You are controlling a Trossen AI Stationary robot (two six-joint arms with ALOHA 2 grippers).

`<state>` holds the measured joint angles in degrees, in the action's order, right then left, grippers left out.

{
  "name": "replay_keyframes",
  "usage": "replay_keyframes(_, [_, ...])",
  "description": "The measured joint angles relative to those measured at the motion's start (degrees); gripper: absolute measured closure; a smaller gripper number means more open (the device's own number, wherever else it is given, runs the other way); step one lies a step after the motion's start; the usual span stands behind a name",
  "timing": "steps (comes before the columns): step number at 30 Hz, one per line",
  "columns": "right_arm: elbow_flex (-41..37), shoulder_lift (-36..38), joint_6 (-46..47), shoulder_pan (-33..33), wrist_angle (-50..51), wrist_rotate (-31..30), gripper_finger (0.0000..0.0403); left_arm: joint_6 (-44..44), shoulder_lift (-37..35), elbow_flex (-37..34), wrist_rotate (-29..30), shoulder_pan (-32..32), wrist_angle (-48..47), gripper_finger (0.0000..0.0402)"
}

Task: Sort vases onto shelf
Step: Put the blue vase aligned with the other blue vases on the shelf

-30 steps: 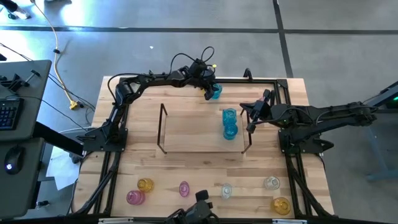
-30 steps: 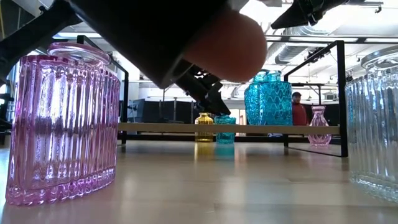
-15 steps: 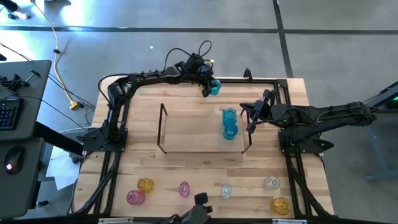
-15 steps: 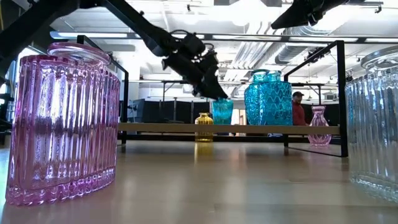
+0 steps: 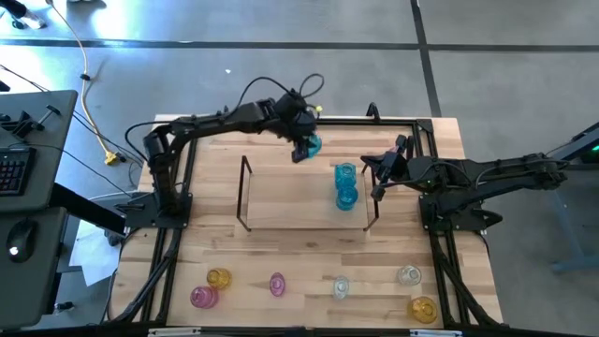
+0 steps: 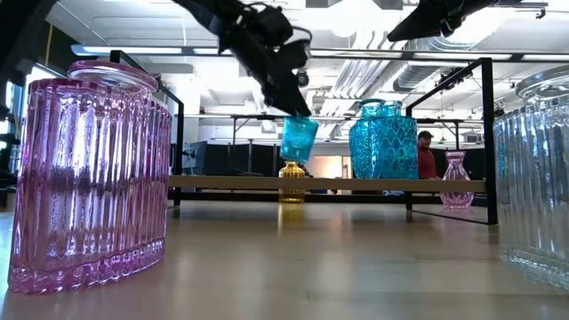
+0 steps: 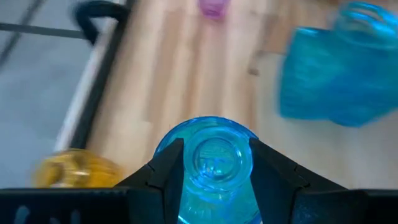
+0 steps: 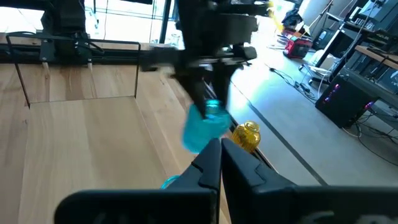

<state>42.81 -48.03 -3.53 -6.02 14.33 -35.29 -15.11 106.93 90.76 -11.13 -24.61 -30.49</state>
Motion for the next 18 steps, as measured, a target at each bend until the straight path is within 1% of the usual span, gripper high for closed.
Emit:
replay_keyframes(7, [0.0,0.0,-0.1,0.0,0.0,0.0,0.0403,2.4,-1.1,0.0,-0.1,6.6,-2.7,0.0265])
replay_keyframes(13, [0.0,0.0,0.0,0.0,0.0,0.1,0.0403,5.4,-1.0,0.0,0.0,12.1,-3.0,0.0265])
replay_keyframes(18, [0.0,0.0,0.0,0.0,0.0,0.3,0.0403,8.1,-1.0,-0.1,2.5,15.5,-3.2,0.0265])
